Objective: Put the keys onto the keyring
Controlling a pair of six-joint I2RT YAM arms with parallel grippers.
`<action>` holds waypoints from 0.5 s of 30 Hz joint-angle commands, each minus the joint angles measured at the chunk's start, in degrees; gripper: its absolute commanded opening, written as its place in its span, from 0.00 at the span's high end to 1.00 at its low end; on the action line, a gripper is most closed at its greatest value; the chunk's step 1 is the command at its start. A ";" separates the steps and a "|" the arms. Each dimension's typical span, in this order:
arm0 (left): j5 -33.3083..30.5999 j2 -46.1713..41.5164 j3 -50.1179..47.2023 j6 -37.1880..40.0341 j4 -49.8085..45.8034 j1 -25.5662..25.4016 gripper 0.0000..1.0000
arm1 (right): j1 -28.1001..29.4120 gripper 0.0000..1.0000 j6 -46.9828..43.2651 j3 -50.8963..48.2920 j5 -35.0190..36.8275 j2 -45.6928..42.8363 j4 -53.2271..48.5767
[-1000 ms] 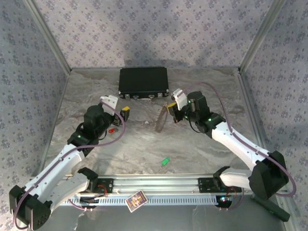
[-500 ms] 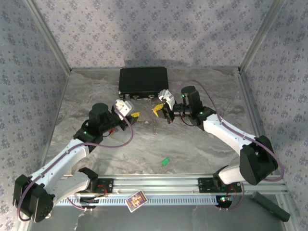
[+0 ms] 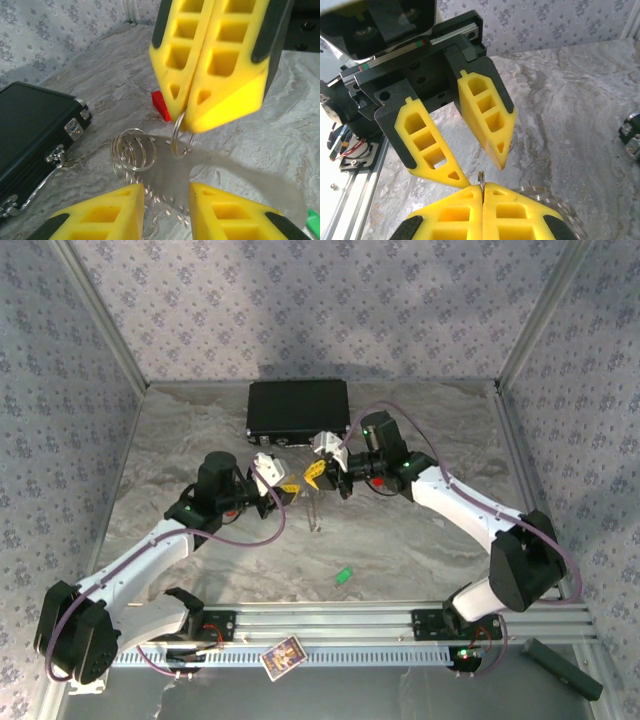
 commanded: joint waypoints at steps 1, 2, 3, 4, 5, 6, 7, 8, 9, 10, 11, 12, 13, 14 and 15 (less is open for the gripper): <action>2.67 0.25 0.69 1.72 -0.06 -0.63 0.76 | 0.97 1.00 -3.24 2.68 -1.00 0.39 -3.85; 2.27 0.08 0.69 1.73 -0.30 -0.73 0.76 | 1.13 1.00 -3.44 2.74 -0.35 0.31 -4.14; 1.95 -0.25 0.53 1.68 -0.42 -0.78 0.76 | 1.23 1.00 -3.84 2.74 0.30 0.33 -4.42; 1.90 -0.61 0.22 1.65 -0.34 -0.81 0.76 | 1.42 1.00 -4.20 2.74 0.69 0.22 -4.85; 1.97 -0.92 -0.06 1.64 -0.24 -0.87 0.76 | 1.56 1.00 -4.63 2.74 0.94 0.25 -5.23; 1.93 -1.24 -0.28 1.71 -0.23 -0.94 0.76 | 1.82 1.00 -4.97 2.87 1.07 0.19 -5.46; 2.10 -1.46 -0.42 1.73 -0.38 -1.06 0.76 | 2.02 1.00 -5.38 2.92 1.09 0.23 -5.90; 2.19 -1.53 -0.42 1.77 -0.54 -1.16 0.76 | 2.15 1.00 -5.60 3.00 1.21 0.25 -6.18; 2.20 -1.56 -0.38 1.88 -0.85 -1.29 0.76 | 2.45 1.00 -5.89 3.06 1.45 0.24 -6.45; 2.48 -1.64 -0.37 2.26 -1.08 -1.45 0.79 | 2.69 1.00 -5.93 3.27 1.66 0.34 -6.72; 2.83 -1.64 -0.21 2.85 -1.39 -1.64 0.82 | 2.84 1.00 -6.14 3.36 1.75 0.35 -6.99; 2.98 -1.67 -0.11 3.42 -1.71 -1.97 0.84 | 2.92 1.00 -6.11 3.49 1.75 0.36 -7.09; 2.89 -1.72 -0.03 3.80 -1.96 -2.23 0.84 | 3.07 1.00 -6.16 3.47 1.80 0.35 -7.04; 2.97 -1.63 0.13 4.06 -2.28 -2.35 0.84 | 3.12 1.00 -6.17 3.54 1.84 0.31 -7.18; 2.98 -1.58 0.30 4.39 -2.58 -2.44 0.86 | 3.30 1.00 -6.00 3.56 1.93 0.25 -7.20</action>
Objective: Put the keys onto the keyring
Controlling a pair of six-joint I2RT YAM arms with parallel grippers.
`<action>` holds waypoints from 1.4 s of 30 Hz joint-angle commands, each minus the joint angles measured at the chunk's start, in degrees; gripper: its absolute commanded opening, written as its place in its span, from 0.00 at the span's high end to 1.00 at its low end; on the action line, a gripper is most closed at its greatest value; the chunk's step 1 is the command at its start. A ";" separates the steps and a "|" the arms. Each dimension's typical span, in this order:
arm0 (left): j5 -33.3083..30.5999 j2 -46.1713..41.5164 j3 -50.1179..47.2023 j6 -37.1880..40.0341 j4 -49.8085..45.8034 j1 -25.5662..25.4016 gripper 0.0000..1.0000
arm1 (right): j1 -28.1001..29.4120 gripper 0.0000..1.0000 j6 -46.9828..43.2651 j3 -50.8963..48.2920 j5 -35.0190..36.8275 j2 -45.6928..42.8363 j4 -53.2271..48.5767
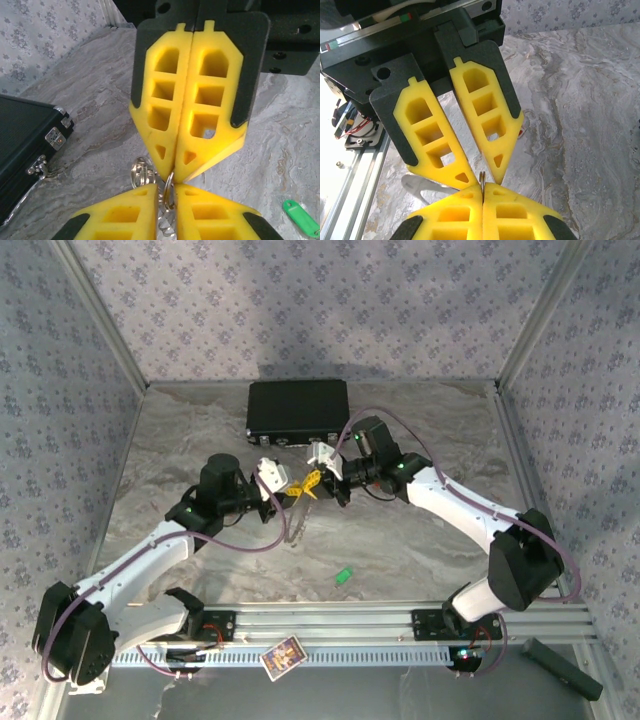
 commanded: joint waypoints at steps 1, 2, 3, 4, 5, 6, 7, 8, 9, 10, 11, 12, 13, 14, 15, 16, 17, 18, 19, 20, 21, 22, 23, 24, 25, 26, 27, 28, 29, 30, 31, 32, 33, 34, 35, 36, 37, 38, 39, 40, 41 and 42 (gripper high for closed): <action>1.77 -0.88 0.50 2.48 -1.41 -0.65 0.88 | 0.87 1.00 -1.13 2.53 -0.44 -0.16 -0.75; 1.80 -0.80 0.67 2.76 -1.81 -0.78 0.91 | 1.01 1.00 -1.14 2.53 -0.47 -0.17 -0.77; 1.84 -0.68 0.84 2.96 -2.15 -0.80 0.96 | 1.07 1.00 -1.16 2.53 -0.47 -0.20 -0.73; 1.93 -0.64 0.93 3.22 -2.41 -0.91 1.00 | 1.14 1.00 -1.10 2.48 -0.44 -0.14 -0.82; 1.93 -0.70 1.00 3.31 -2.44 -0.98 1.00 | 1.14 1.00 -0.96 2.54 -0.48 -0.22 -0.92; 1.93 -0.74 0.90 3.32 -2.44 -1.10 1.00 | 1.07 1.00 -0.79 2.46 -0.39 -0.31 -0.88; 1.79 -0.87 0.72 3.31 -2.22 -1.20 1.00 | 0.83 0.93 -0.23 2.32 -0.32 -0.53 -0.77; 1.77 -0.88 0.47 3.24 -1.88 -1.34 1.00 | 0.50 0.83 0.34 2.19 -0.32 -0.91 -0.61; 1.60 -1.04 0.03 3.07 -0.99 -1.52 1.00 | -0.07 0.75 1.39 1.66 -0.32 -1.48 -0.19; 1.43 -1.13 -0.64 2.80 0.33 -1.66 1.00 | -0.90 0.71 2.63 0.91 -0.77 -2.34 0.69; 1.19 -1.29 -1.53 2.42 1.71 -1.99 1.00 | -1.64 0.66 3.95 -0.36 -1.01 -3.31 1.94; 0.82 -1.34 -2.36 1.74 3.56 -2.31 1.00 | -2.52 0.62 5.57 -2.24 -1.23 -4.66 4.15; 0.72 -1.48 -3.22 1.07 5.20 -2.68 1.00 | -3.46 0.61 7.18 -4.68 -1.01 -6.35 6.90; 0.75 -1.48 -3.79 0.43 6.26 -2.93 1.00 | -3.95 0.59 8.73 -7.49 -0.42 -8.05 10.32; 0.71 -1.45 -4.09 -0.02 6.80 -3.13 1.00 | -4.38 0.59 9.51 -10.32 0.33 -9.65 13.42; 0.79 -1.49 -4.41 -0.38 7.09 -3.32 1.00 | -4.45 0.59 9.12 -12.62 0.73 -11.03 15.50; 0.74 -1.49 -4.55 -0.66 7.16 -3.46 1.00 | -4.21 0.58 8.15 -15.07 1.40 -12.56 17.65; 0.68 -1.58 -4.61 -0.83 6.93 -3.59 1.00 | -3.99 0.58 7.06 -16.59 2.36 -13.67 19.03; 0.26 -1.60 -4.66 -1.05 6.57 -3.77 1.00 | -3.57 0.57 6.14 -18.34 3.34 -14.77 20.15; -0.28 -1.69 -4.65 -1.60 6.23 -3.87 1.00 | -3.09 0.57 5.68 -19.48 4.36 -15.53 20.57; -0.86 -1.76 -4.54 -2.17 5.82 -3.95 1.00 | -2.80 0.57 5.49 -19.93 5.16 -16.06 20.31; -1.72 -1.84 -4.32 -3.19 5.44 -4.02 1.00 | -2.51 0.57 5.32 -20.07 5.83 -16.56 19.45; -2.84 -1.85 -4.05 -4.69 5.03 -4.21 1.00 | -2.03 0.58 5.02 -20.02 6.47 -16.76 18.26; -3.91 -1.76 -3.57 -6.09 4.32 -4.26 1.00 | -1.58 0.59 4.44 -19.79 7.03 -17.10 17.09; -5.35 -1.58 -2.79 -7.77 3.12 -4.53 1.00 | -0.54 0.60 3.46 -19.55 7.80 -17.52 15.28; -7.19 -1.49 -1.75 -9.76 1.60 -4.82 1.00 | 0.54 0.62 2.62 -19.28 8.89 -17.91 13.88; -9.07 -1.36 -0.80 -11.42 0.00 -5.23 1.00 | 1.60 0.64 1.82 -19.09 9.31 -18.24 12.57; -11.21 -1.23 0.49 -13.82 -2.05 -5.81 1.00 | 2.92 0.66 0.96 -18.76 9.86 -18.45 11.07; -13.65 -1.02 1.77 -16.58 -3.76 -6.32 1.00 | 4.11 0.67 0.46 -18.57 10.61 -18.57 9.99; -15.46 -0.84 3.05 -19.34 -5.30 -6.68 1.00 | 5.09 0.68 0.40 -18.55 11.34 -18.58 9.70; -17.39 -0.50 4.53 -22.26 -7.57 -7.13 1.00 | 6.28 0.69 0.61 -18.73 12.34 -18.41 10.09; -21.69 0.00 6.19 -25.39 -10.28 -7.70 1.00 | 7.25 0.70 1.42 -19.15 13.55 -18.01 11.39; -26.43 0.57 8.37 -28.83 -14.23 -8.41 1.00 | 8.26 0.71 2.13 -19.68 15.07 -17.44 12.98; -29.99 1.52 11.49 -33.02 -19.41 -8.87 1.00 | 9.41 0.73 3.01 -20.36 17.95 -16.72 15.43; -31.34 2.80 14.47 -37.05 -24.39 -8.93 1.00 | 10.65 0.76 4.32 -21.15 20.51 -15.70 18.20; -32.37 3.99 17.16 -40.68 -28.46 -8.97 1.00 | 11.40 0.76 4.89 -21.58 22.03 -14.91 20.23; -33.23 5.42 20.26 -45.35 -32.64 -8.90 1.00 | 12.02 0.76 6.00 -22.10 23.97 -14.14 22.83; -33.24 7.00 22.80 -49.31 -36.46 -8.97 1.00 | 12.62 0.77 7.15 -22.72 25.76 -13.23 25.79; -32.65 8.23 24.68 -52.14 -38.80 -9.06 1.00 | 12.87 0.78 7.94 -23.12 26.81 -12.51 28.11; -32.27 9.40 26.27 -56.04 -40.74 -9.06 1.00 | 13.20 0.76 8.92 -23.56 28.53 -11.65 30.48; -31.76 10.40 27.40 -60.68 -42.07 -9.06 1.00 | 13.52 0.74 9.32 -23.73 30.54 -10.89 32.29; -31.16 10.95 27.92 -64.54 -42.78 -9.06 1.00 | 13.81 0.74 9.43 -23.81 32.23 -10.11 33.42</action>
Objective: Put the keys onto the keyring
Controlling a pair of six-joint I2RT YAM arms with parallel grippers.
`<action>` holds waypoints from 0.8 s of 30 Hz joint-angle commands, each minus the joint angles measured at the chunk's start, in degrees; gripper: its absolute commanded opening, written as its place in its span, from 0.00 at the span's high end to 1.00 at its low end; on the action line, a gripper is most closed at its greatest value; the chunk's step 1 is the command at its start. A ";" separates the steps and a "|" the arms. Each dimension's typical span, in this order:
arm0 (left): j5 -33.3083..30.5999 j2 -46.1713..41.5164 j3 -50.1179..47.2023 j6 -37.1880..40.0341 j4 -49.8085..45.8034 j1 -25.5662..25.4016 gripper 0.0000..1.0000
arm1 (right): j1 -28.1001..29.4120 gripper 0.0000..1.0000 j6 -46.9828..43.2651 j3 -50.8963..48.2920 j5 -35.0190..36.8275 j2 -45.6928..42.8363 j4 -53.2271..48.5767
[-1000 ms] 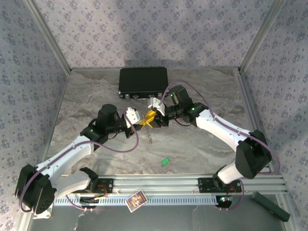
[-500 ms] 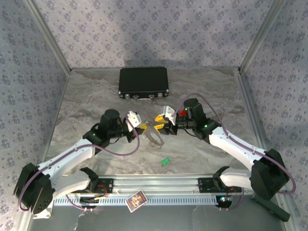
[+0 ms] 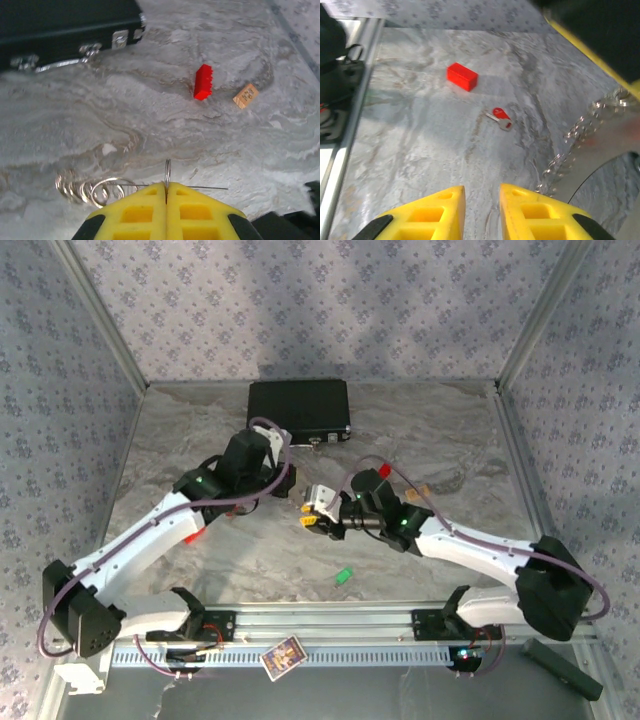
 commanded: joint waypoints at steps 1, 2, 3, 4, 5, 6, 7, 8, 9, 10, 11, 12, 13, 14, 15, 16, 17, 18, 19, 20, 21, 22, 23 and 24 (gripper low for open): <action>-0.53 2.02 3.39 -20.43 -10.52 -0.36 1.00 | 0.77 0.75 3.34 -0.80 10.09 2.42 9.70; 0.40 2.49 3.89 -23.30 -10.32 -0.41 1.00 | 0.84 0.76 3.50 -0.82 11.89 2.86 10.64; 0.50 2.72 4.57 -26.50 -10.81 -0.41 1.00 | 0.87 0.77 3.68 -1.09 13.36 3.13 11.73; 0.34 2.90 5.13 -29.26 -11.52 -0.36 1.00 | 0.87 0.77 3.86 -1.64 14.28 3.23 12.90; 0.20 2.99 5.82 -31.84 -12.20 -0.35 1.00 | 0.84 0.77 3.99 -2.27 14.65 3.23 14.34; 0.51 3.06 6.41 -33.88 -12.49 -0.28 1.00 | 0.87 0.77 4.27 -3.05 14.62 3.15 15.87; 1.14 3.08 7.02 -34.69 -12.58 -0.30 1.00 | 0.65 0.77 4.78 -3.63 14.18 3.31 17.22; 1.76 3.32 7.92 -35.78 -13.11 -0.31 1.00 | 0.46 0.77 5.64 -4.23 13.28 3.76 18.70; 1.93 3.70 8.97 -37.18 -14.30 -0.27 1.00 | 0.26 0.77 6.26 -4.64 12.64 4.07 19.61; 2.16 4.24 10.17 -39.10 -16.10 -0.32 1.00 | 0.26 0.77 6.76 -5.07 12.00 4.48 20.65; 2.99 5.08 11.63 -40.30 -17.73 -0.29 1.00 | 0.37 0.77 7.01 -5.52 11.85 4.75 21.77; 3.82 5.81 12.79 -41.63 -19.27 -0.28 1.00 | 0.43 0.77 7.24 -5.95 12.08 5.02 22.81; 4.72 6.42 13.55 -42.99 -20.42 -0.32 1.00 | 0.55 0.77 7.37 -6.24 12.39 5.08 23.48; 5.74 6.88 14.05 -44.67 -21.32 -0.32 1.00 | 0.67 0.77 7.37 -6.70 12.83 5.17 24.20; 6.72 7.19 14.26 -46.08 -21.76 -0.32 1.00 | 0.72 0.77 7.33 -7.04 13.28 5.05 24.89; 7.67 7.26 14.05 -47.51 -21.77 -0.32 1.00 | 0.78 0.76 7.25 -7.27 13.40 5.03 25.45; 8.54 7.38 13.81 -49.06 -21.72 -0.28 1.00 | 0.82 0.74 7.09 -7.48 13.52 5.08 25.99; 9.31 7.47 13.58 -50.58 -21.84 -0.29 1.00 | 1.03 0.74 6.72 -7.61 13.39 5.08 26.30; 9.92 7.63 13.49 -51.74 -21.90 -0.32 1.00 | 1.20 0.73 6.29 -7.73 13.07 5.11 26.53; 10.51 7.70 13.36 -52.75 -21.93 -0.32 1.00 | 1.35 0.73 5.67 -7.91 12.91 5.16 26.66; 11.14 7.80 13.20 -53.66 -21.77 -0.28 1.00 | 1.62 0.73 5.15 -8.12 12.82 5.15 26.76; 11.62 7.89 13.14 -54.35 -21.71 -0.32 1.00 | 1.77 0.73 4.73 -8.18 12.81 5.16 26.84; 11.96 8.00 13.01 -54.81 -21.91 -0.28 1.00 | 1.87 0.73 4.31 -8.47 13.03 5.17 27.01; 12.18 8.15 12.96 -55.37 -22.19 -0.32 1.00 | 2.07 0.73 4.05 -8.74 13.36 5.14 27.31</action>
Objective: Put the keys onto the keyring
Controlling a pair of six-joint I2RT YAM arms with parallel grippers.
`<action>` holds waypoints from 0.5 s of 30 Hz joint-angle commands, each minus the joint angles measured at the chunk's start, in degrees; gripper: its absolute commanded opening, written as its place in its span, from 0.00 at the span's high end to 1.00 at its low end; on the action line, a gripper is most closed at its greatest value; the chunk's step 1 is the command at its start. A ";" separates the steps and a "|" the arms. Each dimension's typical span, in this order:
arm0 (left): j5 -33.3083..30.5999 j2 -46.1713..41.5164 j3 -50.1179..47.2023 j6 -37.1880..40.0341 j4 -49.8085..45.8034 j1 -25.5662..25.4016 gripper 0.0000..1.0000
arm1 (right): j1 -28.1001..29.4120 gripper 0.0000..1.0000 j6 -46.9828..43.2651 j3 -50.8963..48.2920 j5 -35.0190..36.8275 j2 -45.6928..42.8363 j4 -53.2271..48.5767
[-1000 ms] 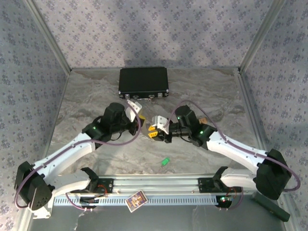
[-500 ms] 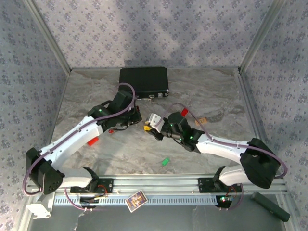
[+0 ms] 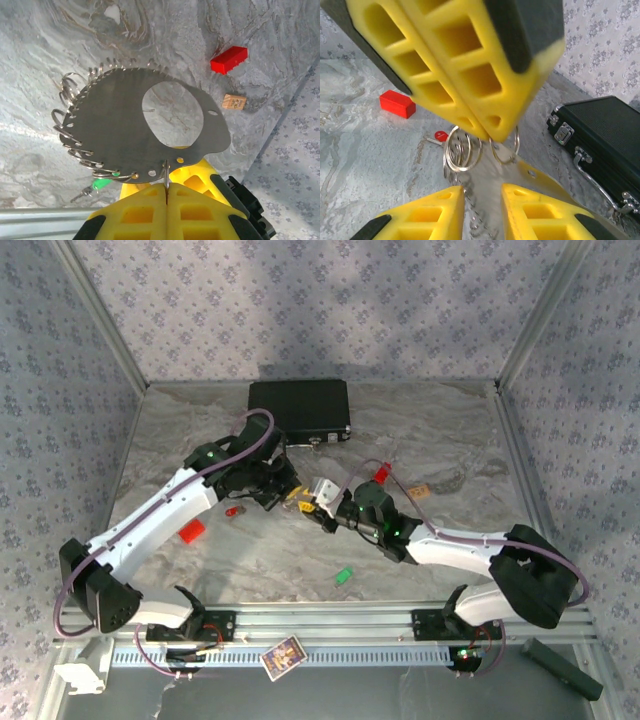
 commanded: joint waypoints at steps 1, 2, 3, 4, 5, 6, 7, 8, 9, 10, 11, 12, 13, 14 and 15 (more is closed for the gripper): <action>3.44 0.27 0.30 -5.74 -2.20 -0.29 1.00 | 0.80 0.73 -1.68 -1.27 1.32 0.46 3.26; 3.84 0.39 0.18 -6.19 -2.27 -0.29 1.00 | 0.88 0.73 -1.97 -1.58 1.85 0.52 3.58; 4.27 0.48 0.03 -6.49 -2.17 -0.23 1.00 | 1.07 0.73 -2.28 -1.77 2.40 0.49 3.85; 4.66 0.65 -0.07 -6.79 -2.12 -0.30 1.00 | 1.19 0.73 -2.50 -1.96 2.96 0.53 4.07; 4.88 0.79 -0.07 -7.06 -2.12 -0.30 1.00 | 1.27 0.73 -2.70 -2.22 3.70 0.53 4.29; 4.89 0.87 -0.07 -7.36 -2.12 -0.25 1.00 | 1.41 0.73 -2.78 -2.46 4.37 0.42 4.42; 4.88 0.95 -0.07 -7.56 -2.00 -0.28 1.00 | 1.36 0.74 -2.79 -2.66 5.10 0.36 4.58; 4.91 1.02 -0.07 -7.83 -1.67 -0.27 1.00 | 1.42 0.74 -2.79 -2.99 5.53 0.14 4.73; 5.07 1.10 -0.11 -8.02 -1.44 -0.29 1.00 | 1.33 0.74 -2.87 -3.26 5.84 0.09 4.91; 5.24 1.25 -0.07 -8.12 -1.15 -0.33 1.00 | 1.29 0.74 -2.84 -3.61 5.95 -0.04 5.10; 5.42 1.39 0.02 -8.09 -1.19 -0.30 1.00 | 1.34 0.74 -2.79 -3.95 6.08 -0.31 5.35; 5.55 1.55 0.09 -8.12 -1.37 -0.33 1.00 | 1.29 0.74 -2.79 -4.31 6.09 -0.67 5.47; 5.70 1.77 0.11 -8.06 -1.42 -0.29 1.00 | 1.29 0.74 -2.79 -4.58 6.11 -1.08 5.61; 5.99 1.88 0.07 -8.11 -1.42 -0.33 1.00 | 1.34 0.74 -2.86 -4.89 6.37 -1.56 5.79; 6.13 1.98 0.18 -8.07 -1.40 -0.35 1.00 | 1.34 0.74 -2.96 -5.26 6.67 -1.97 6.04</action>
